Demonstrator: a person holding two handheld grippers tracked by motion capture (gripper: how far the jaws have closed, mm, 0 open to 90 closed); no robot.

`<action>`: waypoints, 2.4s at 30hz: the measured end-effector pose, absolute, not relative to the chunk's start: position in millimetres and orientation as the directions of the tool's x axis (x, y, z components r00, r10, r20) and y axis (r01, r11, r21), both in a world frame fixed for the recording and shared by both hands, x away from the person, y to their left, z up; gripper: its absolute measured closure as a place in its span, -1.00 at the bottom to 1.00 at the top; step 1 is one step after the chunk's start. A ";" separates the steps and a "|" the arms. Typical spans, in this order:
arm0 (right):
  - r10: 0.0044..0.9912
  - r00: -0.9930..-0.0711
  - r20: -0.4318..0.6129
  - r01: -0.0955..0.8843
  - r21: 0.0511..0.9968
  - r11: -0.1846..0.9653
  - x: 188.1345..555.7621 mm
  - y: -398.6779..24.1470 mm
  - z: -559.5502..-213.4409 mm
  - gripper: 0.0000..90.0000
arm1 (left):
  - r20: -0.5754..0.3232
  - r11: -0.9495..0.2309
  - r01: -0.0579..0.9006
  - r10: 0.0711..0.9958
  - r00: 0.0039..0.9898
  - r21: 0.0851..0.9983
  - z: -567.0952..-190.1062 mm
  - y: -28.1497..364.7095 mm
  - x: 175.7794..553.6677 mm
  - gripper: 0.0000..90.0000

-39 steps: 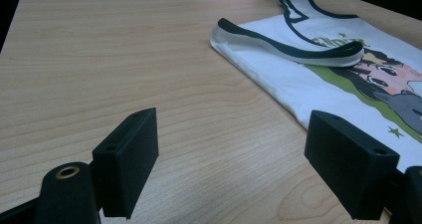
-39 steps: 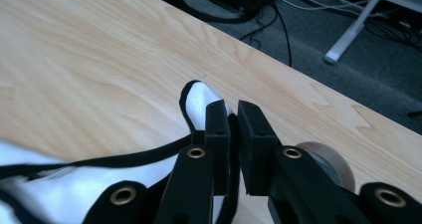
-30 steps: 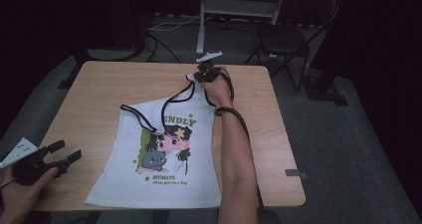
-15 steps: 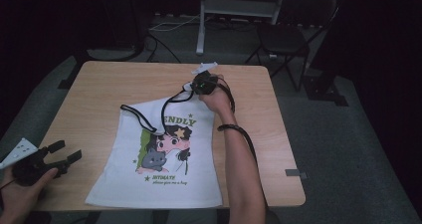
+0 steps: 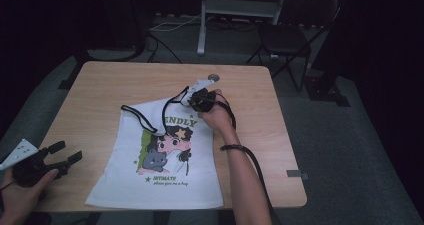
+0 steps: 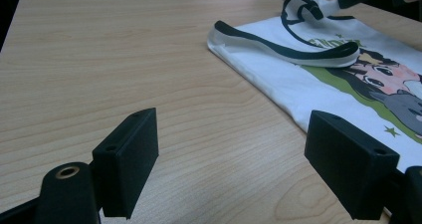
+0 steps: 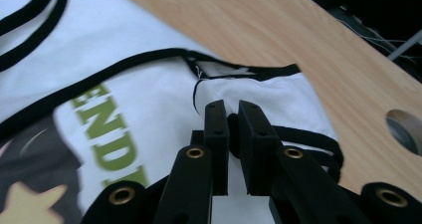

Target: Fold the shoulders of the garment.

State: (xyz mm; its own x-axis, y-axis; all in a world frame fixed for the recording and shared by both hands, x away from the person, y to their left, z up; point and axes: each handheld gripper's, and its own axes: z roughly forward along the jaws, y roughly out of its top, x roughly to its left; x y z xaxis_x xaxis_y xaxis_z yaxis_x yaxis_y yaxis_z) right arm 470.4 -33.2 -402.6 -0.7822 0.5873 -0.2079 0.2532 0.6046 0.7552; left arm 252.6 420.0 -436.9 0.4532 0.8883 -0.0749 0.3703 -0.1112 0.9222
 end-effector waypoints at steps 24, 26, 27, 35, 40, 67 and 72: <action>0.514 -0.816 -0.264 0.183 0.725 0.664 422.9 -26.5 -416.1 0.85 | -0.073 -0.112 0.372 0.891 0.449 0.922 -436.9 419.7 252.5 -0.53; 0.513 -0.818 -0.261 0.186 0.723 0.665 419.1 -26.4 -415.9 0.85 | -0.071 -0.114 0.371 0.891 0.448 0.922 -436.9 419.7 252.4 -0.53; 0.507 -0.819 -0.266 0.179 0.722 0.668 417.2 -26.5 -415.9 0.85 | -0.070 -0.114 0.371 0.891 0.448 0.922 -436.8 419.7 252.4 -0.53; 0.485 -0.827 -0.283 0.156 0.713 0.683 406.5 -24.8 -415.8 0.85 | -0.069 -0.114 0.369 0.891 0.449 0.922 -436.9 419.6 252.3 -0.53; 0.480 -0.831 -0.282 0.151 0.716 0.682 404.2 -25.5 -416.5 0.85 | -0.071 -0.112 0.367 0.891 0.448 0.923 -437.0 419.4 252.2 -0.53; 0.476 -0.836 -0.272 0.138 0.736 0.663 391.4 -25.3 -418.8 0.84 | -0.069 -0.112 0.367 0.892 0.448 0.924 -437.0 419.3 252.0 -0.53; 0.477 -0.834 -0.277 0.133 0.737 0.662 390.1 -25.6 -418.6 0.82 | -0.069 -0.113 0.367 0.892 0.447 0.923 -437.0 419.0 252.0 -0.53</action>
State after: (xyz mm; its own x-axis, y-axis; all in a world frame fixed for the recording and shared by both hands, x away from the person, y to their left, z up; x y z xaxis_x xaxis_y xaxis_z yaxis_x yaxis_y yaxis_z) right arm 390.1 -25.6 -418.6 -0.8342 0.4767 -0.2774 0.1332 0.6622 0.7374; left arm 252.0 419.0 -437.0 0.4473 0.8917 -0.0688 0.3673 -0.1130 0.9232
